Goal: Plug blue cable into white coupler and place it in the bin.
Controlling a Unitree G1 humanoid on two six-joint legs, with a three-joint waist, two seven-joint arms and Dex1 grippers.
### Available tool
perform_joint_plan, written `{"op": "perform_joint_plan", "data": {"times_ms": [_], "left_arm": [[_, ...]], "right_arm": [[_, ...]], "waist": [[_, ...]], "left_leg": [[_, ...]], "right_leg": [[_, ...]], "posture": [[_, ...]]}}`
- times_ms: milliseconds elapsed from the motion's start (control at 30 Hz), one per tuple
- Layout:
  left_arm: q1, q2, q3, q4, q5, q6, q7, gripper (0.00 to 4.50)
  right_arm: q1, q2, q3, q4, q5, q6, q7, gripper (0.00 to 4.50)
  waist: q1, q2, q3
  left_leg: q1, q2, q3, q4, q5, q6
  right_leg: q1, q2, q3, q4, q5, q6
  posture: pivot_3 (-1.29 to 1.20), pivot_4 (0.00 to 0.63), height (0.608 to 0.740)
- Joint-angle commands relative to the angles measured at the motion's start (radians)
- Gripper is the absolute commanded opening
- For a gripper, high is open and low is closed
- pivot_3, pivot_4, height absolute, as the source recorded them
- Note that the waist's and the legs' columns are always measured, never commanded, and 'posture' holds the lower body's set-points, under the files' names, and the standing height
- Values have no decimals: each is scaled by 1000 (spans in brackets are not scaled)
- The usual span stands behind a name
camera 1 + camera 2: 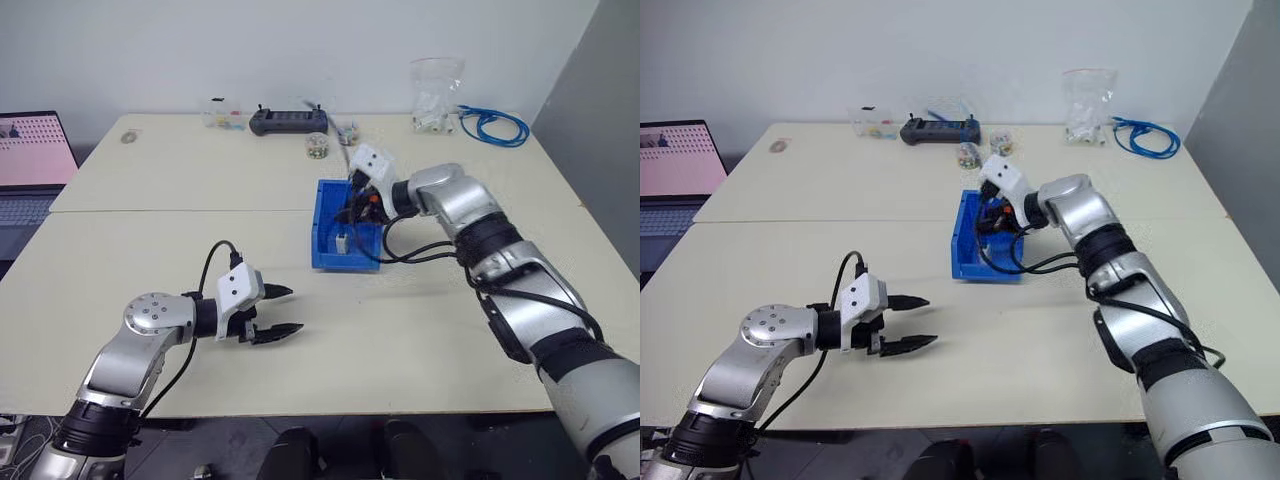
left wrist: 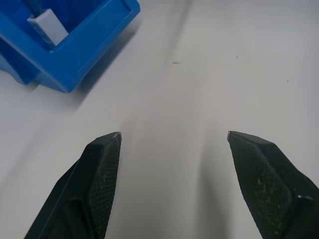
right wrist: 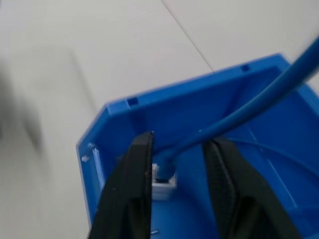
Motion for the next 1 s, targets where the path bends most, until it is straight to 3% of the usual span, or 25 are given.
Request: {"op": "perform_joint_plan", "data": {"times_ms": [33,267,400,633,700,867,1000], "left_arm": [[-12,-14,-9,6,-1,-42,3,3553],[-11,-33,33,25,-23,-33,51,3553],[-36,-37,80,51,-27,-18,109,3553],[-115,-19,173,97,-29,49,221,3553],[-123,-8,182,91,-35,77,225,3553],[-141,15,167,78,-54,119,198,3553],[-169,14,148,92,-44,140,195,3553]], "right_arm": [[-82,14,-19,100,-58,-131,22,2771],[-88,-52,-178,0,30,-115,103,4491],[74,-131,-252,-333,115,43,146,4491],[630,-242,-421,-1181,358,469,23,4491],[750,-249,-461,-1334,411,541,-25,4491],[890,-271,-520,-1456,455,617,-132,4491],[893,-291,-515,-1427,446,592,-179,4491]], "waist": [[1,0,0],[2,0,0],[4,0,0],[10,-1,0],[9,-1,0],[-1,-1,0],[2,-2,0]], "left_leg": [[-3,0,0,0,1,-1],[-5,-1,-2,0,0,0],[-4,0,-3,1,0,1],[-5,-1,-5,3,0,1],[-5,-1,-6,3,0,1],[-1,-1,-3,3,0,1],[4,0,-4,2,0,1]], "right_leg": [[-2,-1,0,0,0,0],[-5,-1,1,2,0,0],[-4,-1,0,5,0,0],[-3,-2,-2,7,0,0],[-3,-2,-2,7,0,0],[-2,-1,0,9,0,0],[4,0,-1,8,-3,4]], "posture": [[0,150,740],[0,150,740],[0,150,740],[0,150,740],[0,150,740],[0,150,740],[0,150,740]]}}
